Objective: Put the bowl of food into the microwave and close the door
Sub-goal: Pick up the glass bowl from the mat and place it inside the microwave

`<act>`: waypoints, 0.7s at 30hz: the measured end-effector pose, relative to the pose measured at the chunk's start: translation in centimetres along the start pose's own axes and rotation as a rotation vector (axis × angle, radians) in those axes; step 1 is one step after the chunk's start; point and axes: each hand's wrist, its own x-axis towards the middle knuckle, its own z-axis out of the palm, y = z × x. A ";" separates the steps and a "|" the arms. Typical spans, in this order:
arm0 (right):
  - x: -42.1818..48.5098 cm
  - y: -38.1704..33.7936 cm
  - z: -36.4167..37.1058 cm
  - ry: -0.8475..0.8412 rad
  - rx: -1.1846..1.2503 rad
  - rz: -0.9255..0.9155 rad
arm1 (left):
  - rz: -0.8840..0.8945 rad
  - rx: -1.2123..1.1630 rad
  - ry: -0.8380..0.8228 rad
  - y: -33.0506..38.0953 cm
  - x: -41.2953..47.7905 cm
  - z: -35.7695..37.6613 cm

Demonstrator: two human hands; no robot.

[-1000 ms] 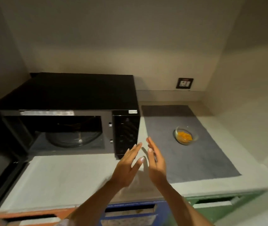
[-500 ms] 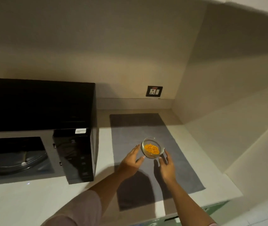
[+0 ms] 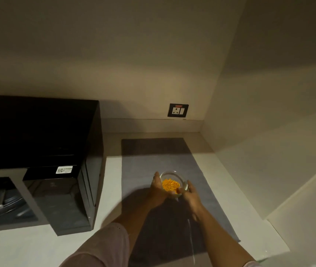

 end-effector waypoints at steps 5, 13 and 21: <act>3.8 3.3 -0.8 -0.048 0.115 0.019 | -0.102 0.054 -0.063 2.5 -1.2 -1.3; -1.8 0.1 -0.4 -0.094 0.212 0.002 | 0.211 0.067 0.021 1.1 -2.3 -1.9; -7.8 -0.9 1.1 -0.113 0.186 -0.017 | 0.330 0.201 0.068 0.0 -7.3 -4.3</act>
